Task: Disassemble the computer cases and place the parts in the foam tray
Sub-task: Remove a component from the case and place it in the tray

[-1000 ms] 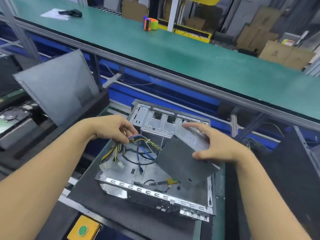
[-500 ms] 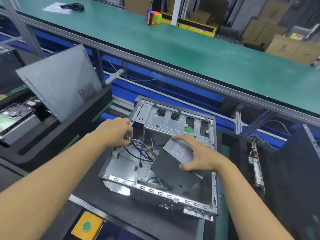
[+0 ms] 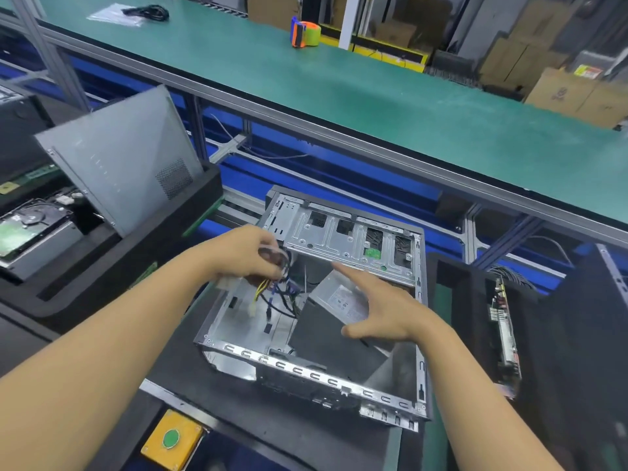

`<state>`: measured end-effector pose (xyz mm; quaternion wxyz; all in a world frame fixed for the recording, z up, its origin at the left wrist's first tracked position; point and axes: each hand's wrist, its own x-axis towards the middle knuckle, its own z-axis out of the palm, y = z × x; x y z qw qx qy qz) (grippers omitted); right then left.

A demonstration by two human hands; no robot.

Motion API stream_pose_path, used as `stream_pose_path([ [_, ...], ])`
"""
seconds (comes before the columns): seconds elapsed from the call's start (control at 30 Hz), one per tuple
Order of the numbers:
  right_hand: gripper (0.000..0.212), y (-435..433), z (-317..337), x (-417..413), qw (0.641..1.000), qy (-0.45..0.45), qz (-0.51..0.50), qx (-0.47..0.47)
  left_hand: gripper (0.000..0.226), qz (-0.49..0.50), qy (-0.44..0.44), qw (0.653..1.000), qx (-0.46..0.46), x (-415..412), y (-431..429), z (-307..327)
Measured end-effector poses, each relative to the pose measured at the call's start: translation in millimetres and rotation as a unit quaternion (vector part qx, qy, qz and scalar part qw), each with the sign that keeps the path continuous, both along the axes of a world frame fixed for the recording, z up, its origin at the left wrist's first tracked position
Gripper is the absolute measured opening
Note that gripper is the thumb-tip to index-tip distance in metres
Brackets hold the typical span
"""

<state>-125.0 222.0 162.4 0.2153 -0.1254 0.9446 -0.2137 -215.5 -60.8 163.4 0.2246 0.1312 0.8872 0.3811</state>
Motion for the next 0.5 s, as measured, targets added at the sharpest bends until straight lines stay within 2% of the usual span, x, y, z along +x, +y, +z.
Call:
stream_pose_path([
  [0.07,0.104,-5.2,1.5,0.7,1.0,0.023,-0.019,0.0,0.03,0.072,-0.056,0.992,0.089,-2.5,2.9,6.2],
  [0.23,0.107,-35.6,-12.3,2.0,0.995,0.062,-0.041,0.058,0.027,0.132,-0.164,0.94,0.271,1.3,4.6,14.4],
  [0.37,0.109,-55.5,-29.3,1.8,0.995,0.038,-0.036,0.08,0.024,0.145,-0.179,0.932,0.279,7.2,4.7,6.6],
  [0.5,0.094,-67.4,-26.8,-14.9,0.997,-0.037,-0.071,0.02,0.022,0.139,-0.195,0.928,0.285,11.3,7.1,-1.6],
])
